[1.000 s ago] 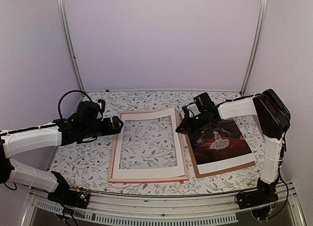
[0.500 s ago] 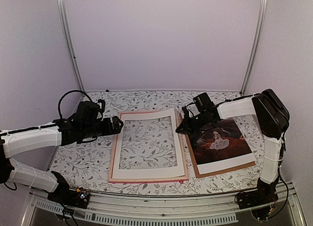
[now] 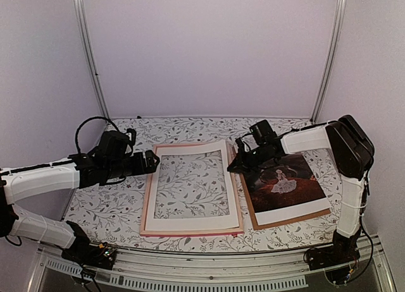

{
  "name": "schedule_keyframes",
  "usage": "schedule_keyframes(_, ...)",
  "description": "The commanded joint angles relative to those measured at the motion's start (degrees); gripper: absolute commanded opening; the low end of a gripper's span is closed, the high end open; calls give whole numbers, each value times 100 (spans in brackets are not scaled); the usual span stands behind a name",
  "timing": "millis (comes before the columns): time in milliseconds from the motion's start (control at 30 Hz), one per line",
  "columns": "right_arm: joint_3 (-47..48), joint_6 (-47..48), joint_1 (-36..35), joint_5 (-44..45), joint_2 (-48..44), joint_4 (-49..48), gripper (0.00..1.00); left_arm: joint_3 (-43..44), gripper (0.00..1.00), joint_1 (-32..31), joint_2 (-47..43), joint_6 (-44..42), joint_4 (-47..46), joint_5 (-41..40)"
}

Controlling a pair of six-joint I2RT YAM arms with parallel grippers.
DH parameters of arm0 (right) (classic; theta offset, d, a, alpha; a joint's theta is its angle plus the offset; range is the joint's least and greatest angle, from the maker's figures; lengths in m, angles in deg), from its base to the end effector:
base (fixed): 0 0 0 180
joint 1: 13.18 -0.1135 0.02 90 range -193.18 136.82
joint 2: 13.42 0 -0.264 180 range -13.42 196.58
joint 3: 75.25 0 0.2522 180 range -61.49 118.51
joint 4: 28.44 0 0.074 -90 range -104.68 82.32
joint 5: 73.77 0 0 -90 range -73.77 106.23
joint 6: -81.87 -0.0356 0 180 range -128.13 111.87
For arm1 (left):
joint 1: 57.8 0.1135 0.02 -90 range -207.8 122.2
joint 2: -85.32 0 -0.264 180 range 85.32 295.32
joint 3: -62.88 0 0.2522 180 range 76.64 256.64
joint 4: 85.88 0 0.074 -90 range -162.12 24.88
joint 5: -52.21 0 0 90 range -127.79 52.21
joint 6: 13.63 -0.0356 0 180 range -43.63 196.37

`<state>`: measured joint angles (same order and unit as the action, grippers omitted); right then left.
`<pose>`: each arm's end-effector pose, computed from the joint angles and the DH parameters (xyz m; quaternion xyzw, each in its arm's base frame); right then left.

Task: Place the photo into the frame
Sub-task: Place the mat board on the glass panel.

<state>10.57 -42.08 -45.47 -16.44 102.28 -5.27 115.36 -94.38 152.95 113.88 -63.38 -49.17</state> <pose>0.3411 0.2383 0.1427 -0.0759 0.9114 0.3896 0.1089 0.2043 -0.1429 0.2252 -0.0510 0.8926 -0.1934 0.4040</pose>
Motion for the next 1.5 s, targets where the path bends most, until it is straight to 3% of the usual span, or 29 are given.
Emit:
schedule_keyframes(0, 77, -72, -84, 85, 68, 76, 2, -49, 100, 27, 39, -71, -28, -40)
schedule_keyframes(1067, 810, 149, -373, 794, 288, 1106, 28, -18, 100, 27, 102, -105, -47, -13)
schedule_keyframes(1467, 1055, 310, -400, 1204, 218, 1530, 43, -40, 100, 30, 135, -122, -53, 13)
